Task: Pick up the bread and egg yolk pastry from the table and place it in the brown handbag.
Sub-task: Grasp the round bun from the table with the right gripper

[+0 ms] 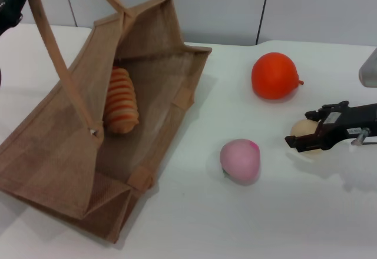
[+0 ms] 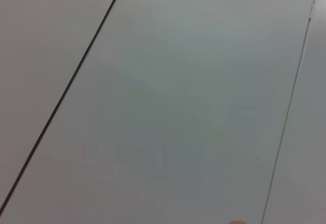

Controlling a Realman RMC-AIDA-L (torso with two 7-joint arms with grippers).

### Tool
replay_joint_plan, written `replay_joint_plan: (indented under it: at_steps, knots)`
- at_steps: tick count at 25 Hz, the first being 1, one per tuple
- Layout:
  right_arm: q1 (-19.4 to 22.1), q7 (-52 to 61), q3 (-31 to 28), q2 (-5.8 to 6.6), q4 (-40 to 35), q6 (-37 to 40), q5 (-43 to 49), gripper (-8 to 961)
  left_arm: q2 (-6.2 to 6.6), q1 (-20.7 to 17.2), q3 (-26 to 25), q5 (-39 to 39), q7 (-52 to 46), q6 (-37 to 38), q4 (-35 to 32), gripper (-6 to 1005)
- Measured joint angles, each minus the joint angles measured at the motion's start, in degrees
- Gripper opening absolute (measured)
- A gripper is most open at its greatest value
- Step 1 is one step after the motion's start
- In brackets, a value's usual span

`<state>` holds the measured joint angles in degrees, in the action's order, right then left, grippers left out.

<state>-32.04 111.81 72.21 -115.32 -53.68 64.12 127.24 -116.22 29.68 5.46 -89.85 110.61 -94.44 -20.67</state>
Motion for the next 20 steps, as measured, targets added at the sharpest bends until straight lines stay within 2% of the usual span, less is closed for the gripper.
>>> replay_joint_plan:
  at_steps: [10, 16, 20]
  knots:
    - [-0.04, 3.00, -0.14, -0.11, -0.53, -0.21, 5.77, 832, 0.05, 0.19, 0.12, 0.04, 0.19, 0.05, 0.90, 115]
    - [-0.19, 3.31, 0.20, -0.24, -0.60, -0.07, 6.27, 830, 0.08, 0.21, 0.26, 0.10, 0.21, 0.05, 0.90, 115]
    - [-0.36, 3.30, 0.43, -0.17, -0.60, 0.29, 6.29, 765, 0.11, 0.25, 0.35, 0.12, 0.22, 0.05, 0.90, 115]
